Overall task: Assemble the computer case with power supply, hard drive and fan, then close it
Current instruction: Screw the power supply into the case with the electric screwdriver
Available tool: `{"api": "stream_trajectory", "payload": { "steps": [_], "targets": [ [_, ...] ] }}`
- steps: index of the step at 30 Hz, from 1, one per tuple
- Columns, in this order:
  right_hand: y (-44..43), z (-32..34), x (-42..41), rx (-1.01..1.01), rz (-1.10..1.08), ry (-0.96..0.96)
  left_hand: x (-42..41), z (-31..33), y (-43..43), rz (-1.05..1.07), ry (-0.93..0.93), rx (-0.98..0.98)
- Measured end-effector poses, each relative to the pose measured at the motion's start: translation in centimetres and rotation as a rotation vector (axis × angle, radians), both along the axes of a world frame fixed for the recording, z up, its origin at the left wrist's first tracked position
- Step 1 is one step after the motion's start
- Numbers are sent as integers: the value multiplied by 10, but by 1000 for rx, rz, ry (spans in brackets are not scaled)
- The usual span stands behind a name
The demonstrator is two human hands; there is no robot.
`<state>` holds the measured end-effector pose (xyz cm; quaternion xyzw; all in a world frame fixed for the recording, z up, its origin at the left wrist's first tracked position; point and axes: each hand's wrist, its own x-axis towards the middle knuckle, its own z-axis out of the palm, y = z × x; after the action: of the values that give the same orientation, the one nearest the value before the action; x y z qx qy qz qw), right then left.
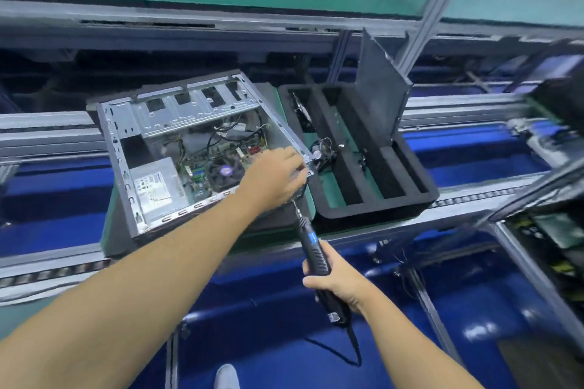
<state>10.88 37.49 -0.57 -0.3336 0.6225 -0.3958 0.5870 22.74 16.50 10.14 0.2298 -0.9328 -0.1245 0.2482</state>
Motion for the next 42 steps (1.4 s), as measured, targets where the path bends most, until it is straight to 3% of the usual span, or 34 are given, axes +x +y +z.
{"api": "stream_trajectory", "payload": {
  "steps": [5, 10, 14, 21, 25, 35, 42],
  "targets": [
    [17, 10, -47, 3, -269, 11, -61, 3, 10, -167, 39, 176],
    [11, 11, -95, 1, -404, 11, -120, -19, 3, -144, -341, 362],
    [-8, 4, -136, -19, -404, 16, -167, -44, -18, -30, -500, 458],
    [-57, -13, -202, -8, -305, -26, -226, -96, -51, 34, -937, 363],
    [-87, -24, -230, 3, -199, -37, -237, -126, -67, 114, -1051, 349],
    [-132, -36, -260, 12, -39, -22, -246, -165, -68, -60, -1339, -72],
    [-135, -43, -267, 34, -54, -54, -249, -182, -51, -20, -1375, -100]
  ]
}}
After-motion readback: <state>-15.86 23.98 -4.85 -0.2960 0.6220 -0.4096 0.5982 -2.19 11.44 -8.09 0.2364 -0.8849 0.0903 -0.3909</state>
